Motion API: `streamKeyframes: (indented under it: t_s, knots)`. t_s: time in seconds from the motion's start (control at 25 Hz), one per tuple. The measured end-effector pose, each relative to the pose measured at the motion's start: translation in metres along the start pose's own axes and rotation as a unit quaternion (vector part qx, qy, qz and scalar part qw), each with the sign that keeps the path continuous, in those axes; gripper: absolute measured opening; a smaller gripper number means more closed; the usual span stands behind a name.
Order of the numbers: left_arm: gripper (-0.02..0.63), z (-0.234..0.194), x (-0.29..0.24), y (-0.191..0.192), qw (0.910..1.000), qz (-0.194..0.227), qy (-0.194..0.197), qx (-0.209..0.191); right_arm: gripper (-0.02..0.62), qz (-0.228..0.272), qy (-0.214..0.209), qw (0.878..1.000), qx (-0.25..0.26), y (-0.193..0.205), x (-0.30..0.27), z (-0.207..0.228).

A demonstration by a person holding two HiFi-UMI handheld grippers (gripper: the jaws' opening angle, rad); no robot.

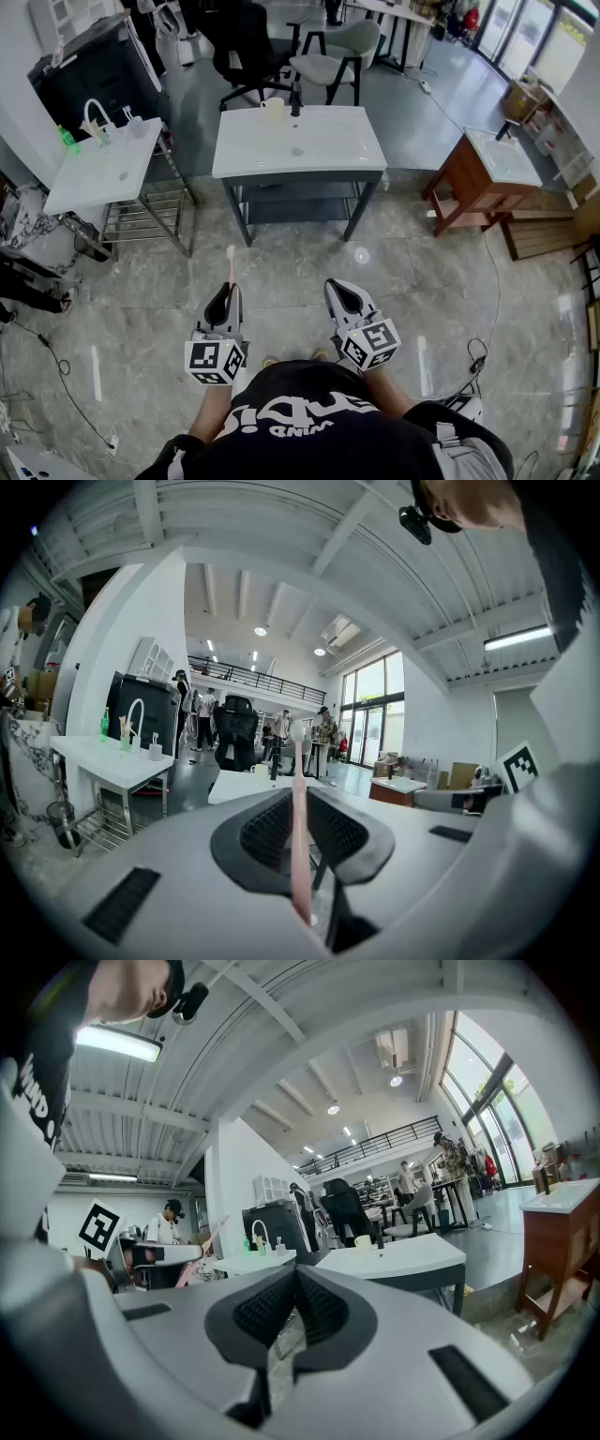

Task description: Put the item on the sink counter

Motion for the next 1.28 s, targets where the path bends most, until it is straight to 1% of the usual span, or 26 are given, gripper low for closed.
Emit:
streamKeyframes:
  t_s: [0.2, 0.4, 0.56, 0.76, 0.88, 1.12, 1.28]
  knots:
    - [0.063, -0.008, -0.001, -0.004, 1.0000, 0.002, 0.005, 0.002, 0.018, 0.003, 0.002, 1.000, 0.000, -0.002, -0.007, -0.007]
    - [0.063, -0.021, -0.003, -0.005, 0.9999, 0.001, 0.011, 0.000, 0.018, 0.020, 0.004, 1.000, -0.019, -0.001, -0.014, -0.020]
    - [0.063, -0.036, 0.001, 0.000, 0.9998, 0.004, 0.017, -0.001, 0.018, 0.017, 0.013, 1.000, -0.017, 0.007, -0.013, -0.033]
    - [0.063, -0.051, -0.003, 0.001, 0.9996, 0.014, 0.024, 0.001, 0.018, 0.018, 0.030, 0.999, -0.031, 0.022, -0.019, -0.039]
    - [0.063, -0.060, -0.009, -0.001, 0.9996, 0.011, 0.026, 0.001, 0.019, 0.020, 0.030, 0.999, -0.035, 0.023, -0.030, -0.042]
    - [0.063, -0.070, -0.037, 0.000, 0.9995, 0.011, 0.030, 0.001, 0.018, 0.019, 0.031, 0.998, -0.042, 0.025, -0.060, -0.022]
    - [0.063, -0.081, -0.065, -0.002, 0.9996, 0.010, 0.027, 0.001, 0.019, 0.024, 0.030, 0.998, -0.041, 0.017, -0.087, -0.003]
Point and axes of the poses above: the fingertips, and each gripper's own axes: x backward along the fingers, z to its right, y out of its underside, the point moved 9 cm from there along x, backward along the fingers, and after that the axes turned 5 degrees about -x, right-handed, at the moved point
